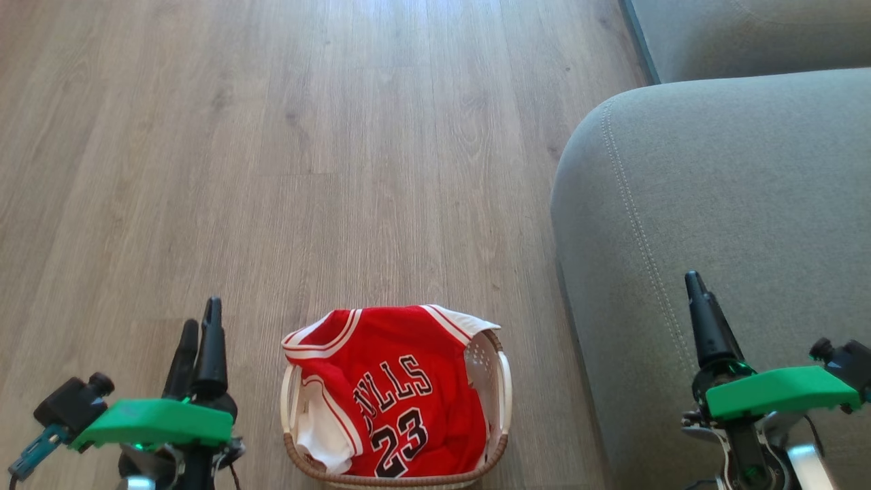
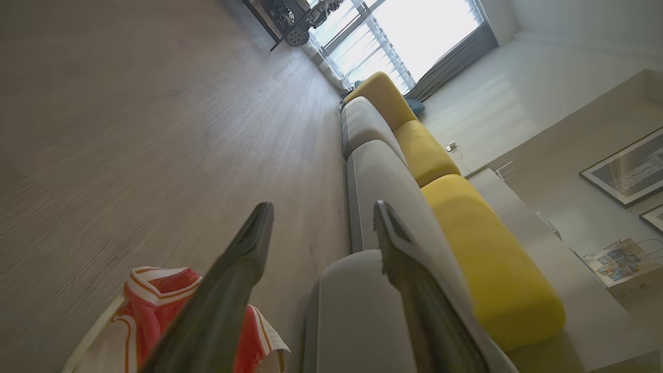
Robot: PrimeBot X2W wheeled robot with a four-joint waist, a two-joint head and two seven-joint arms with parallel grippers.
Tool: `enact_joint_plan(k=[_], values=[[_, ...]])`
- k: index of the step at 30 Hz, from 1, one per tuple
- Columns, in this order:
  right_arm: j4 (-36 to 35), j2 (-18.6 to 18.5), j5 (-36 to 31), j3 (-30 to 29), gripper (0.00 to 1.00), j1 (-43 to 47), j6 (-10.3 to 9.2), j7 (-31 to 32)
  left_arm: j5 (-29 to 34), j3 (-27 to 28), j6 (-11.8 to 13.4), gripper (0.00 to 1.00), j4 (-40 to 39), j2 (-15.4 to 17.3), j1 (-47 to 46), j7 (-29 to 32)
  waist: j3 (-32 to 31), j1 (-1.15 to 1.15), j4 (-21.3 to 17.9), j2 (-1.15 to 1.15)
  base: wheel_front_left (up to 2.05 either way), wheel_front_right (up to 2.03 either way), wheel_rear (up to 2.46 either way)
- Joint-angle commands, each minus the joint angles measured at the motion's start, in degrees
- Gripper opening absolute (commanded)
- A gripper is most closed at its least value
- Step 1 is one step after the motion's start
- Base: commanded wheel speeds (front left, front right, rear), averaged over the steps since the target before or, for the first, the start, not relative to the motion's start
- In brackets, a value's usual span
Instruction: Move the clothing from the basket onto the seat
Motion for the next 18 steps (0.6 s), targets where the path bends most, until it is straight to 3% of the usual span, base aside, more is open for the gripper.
enact_joint_plan(k=[1,18], values=[[-2.5,-1.4,-2.3,0.9,1.00,-1.4,0.27,-0.8,2.6,0.4,0.2,1.00,-2.4,0.7,-2.1,-0.8,0.0,0.00,0.0,0.00,0.00,0.00,0.00],[-3.7,-2.2,-14.6,3.0,1.00,-1.2,0.34,-3.7,15.7,-0.4,0.6,1.00,-3.5,0.8,-1.9,-3.7,0.0,0.00,-0.1,0.00,0.00,0.00,0.00]])
